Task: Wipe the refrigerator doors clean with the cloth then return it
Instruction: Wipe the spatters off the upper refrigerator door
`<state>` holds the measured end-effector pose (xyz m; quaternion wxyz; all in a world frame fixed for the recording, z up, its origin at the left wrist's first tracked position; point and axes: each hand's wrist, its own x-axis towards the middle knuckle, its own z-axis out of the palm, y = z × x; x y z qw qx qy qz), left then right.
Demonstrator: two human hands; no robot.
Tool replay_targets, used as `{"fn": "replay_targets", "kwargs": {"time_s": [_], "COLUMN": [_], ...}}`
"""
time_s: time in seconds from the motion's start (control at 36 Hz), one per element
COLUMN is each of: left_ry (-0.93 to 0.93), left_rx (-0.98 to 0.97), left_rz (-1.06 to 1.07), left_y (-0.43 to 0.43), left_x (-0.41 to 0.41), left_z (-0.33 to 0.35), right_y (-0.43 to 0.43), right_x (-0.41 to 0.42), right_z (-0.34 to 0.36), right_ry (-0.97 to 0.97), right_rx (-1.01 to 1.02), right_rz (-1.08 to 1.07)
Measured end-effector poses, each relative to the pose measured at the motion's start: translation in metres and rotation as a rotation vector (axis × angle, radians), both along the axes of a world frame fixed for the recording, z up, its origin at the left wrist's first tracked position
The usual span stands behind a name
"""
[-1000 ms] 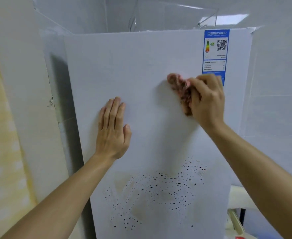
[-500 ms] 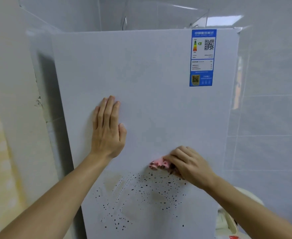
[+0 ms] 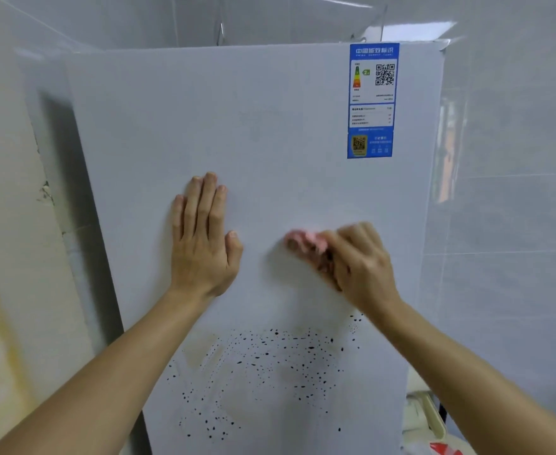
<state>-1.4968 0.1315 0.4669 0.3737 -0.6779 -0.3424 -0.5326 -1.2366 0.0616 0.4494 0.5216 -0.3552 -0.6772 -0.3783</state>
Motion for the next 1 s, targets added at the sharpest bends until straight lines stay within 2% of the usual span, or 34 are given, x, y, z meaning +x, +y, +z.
{"fn": "replay_targets", "kwargs": {"time_s": [0.11,0.22,0.31,0.47,0.53,0.61,0.81,0.89,0.94,1.0], "left_ry": [-0.016,0.027,0.073,0.092,0.078,0.067,0.027,0.017,0.03,0.052], "left_rx": [-0.01,0.02,0.028,0.003,0.004,0.023,0.045,0.041,0.047,0.04], "left_rz": [0.002,-0.002,-0.013,-0.025,-0.015,-0.009,0.002,-0.004,0.0,0.0], "left_y": [-0.002,-0.003,-0.005,-0.006,-0.006,-0.006,-0.01,-0.011,-0.011,-0.011], "left_x": [0.004,0.01,0.018,0.035,0.037,0.038,0.045,0.046,0.046,0.046], "left_z": [0.0,0.001,0.0,0.002,0.001,0.0,0.0,0.0,-0.001,-0.002], "right_y": [-0.012,-0.02,-0.023,-0.015,-0.011,-0.008,-0.022,-0.031,-0.032,-0.033], "right_x": [0.026,0.054,0.064,0.069,0.061,0.052,0.066,0.084,0.09,0.091], "right_z": [-0.054,-0.046,-0.006,0.092,0.103,0.079,-0.047,-0.061,-0.05,-0.027], "right_ry": [-0.278,-0.4,-0.193,0.498,0.59,0.49,-0.071,-0.275,-0.302,-0.174], "right_rx": [-0.128,-0.169,-0.073,0.037,0.058,0.034,-0.151,-0.206,-0.19,-0.144], "right_rz": [-0.034,-0.059,-0.109,-0.063,-0.03,-0.017,-0.032,-0.051,-0.087,-0.111]}}
